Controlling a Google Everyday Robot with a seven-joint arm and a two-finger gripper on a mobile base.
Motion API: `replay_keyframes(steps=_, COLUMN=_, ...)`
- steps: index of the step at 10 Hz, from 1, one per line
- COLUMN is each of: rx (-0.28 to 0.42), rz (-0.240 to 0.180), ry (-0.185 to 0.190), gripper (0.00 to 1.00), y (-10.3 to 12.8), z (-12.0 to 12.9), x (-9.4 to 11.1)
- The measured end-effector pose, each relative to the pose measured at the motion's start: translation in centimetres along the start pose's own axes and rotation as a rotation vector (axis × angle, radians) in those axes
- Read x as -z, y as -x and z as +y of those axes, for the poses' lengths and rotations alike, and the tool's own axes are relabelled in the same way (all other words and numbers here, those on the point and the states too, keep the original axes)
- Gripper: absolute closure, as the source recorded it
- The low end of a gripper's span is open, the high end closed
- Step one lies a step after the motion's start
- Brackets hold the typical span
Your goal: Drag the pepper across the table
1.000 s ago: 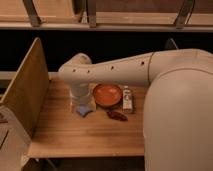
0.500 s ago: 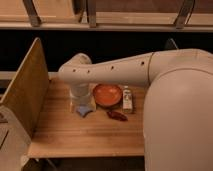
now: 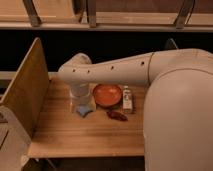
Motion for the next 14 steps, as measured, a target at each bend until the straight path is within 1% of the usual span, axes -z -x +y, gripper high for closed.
replay_keyframes(steps=1, rx=0.013, rz=-0.036, ry=-0.013, gripper=0.35, y=0.5, z=-0.5, x=0.1)
replay_keyframes(steps=2, rx=0.025, rz=-0.093, ry=-0.029, gripper=0.35, y=1.3, z=-1.9, x=0.4)
replay_keyframes(steps=3, rx=0.029, rz=-0.139, ry=-0.040, gripper=0.35, y=1.9, z=-3.5, x=0.7)
replay_keyframes(steps=4, rx=0.033, rz=-0.206, ry=-0.031, gripper=0.35, y=2.5, z=-5.7, x=1.5)
replay_keyframes(steps=5, rx=0.036, rz=-0.249, ry=-0.015, gripper=0.35, y=2.5, z=-7.0, x=2.1)
replay_keyframes(steps=6, rx=0.030, rz=-0.279, ry=0.001, gripper=0.35, y=2.3, z=-8.4, x=2.5)
replay_keyframes(steps=7, rx=0.027, rz=-0.292, ry=0.008, gripper=0.35, y=2.1, z=-9.0, x=2.7)
replay_keyframes(steps=11, rx=0.044, rz=-0.296, ry=0.016, gripper=0.35, y=2.2, z=-8.6, x=2.5)
replay_keyframes(steps=13, rx=0.098, rz=-0.274, ry=0.018, gripper=0.35, y=2.0, z=-8.9, x=0.8)
replay_keyframes(steps=14, rx=0.118, rz=-0.249, ry=0.012, gripper=0.35, y=1.9, z=-10.5, x=-0.6)
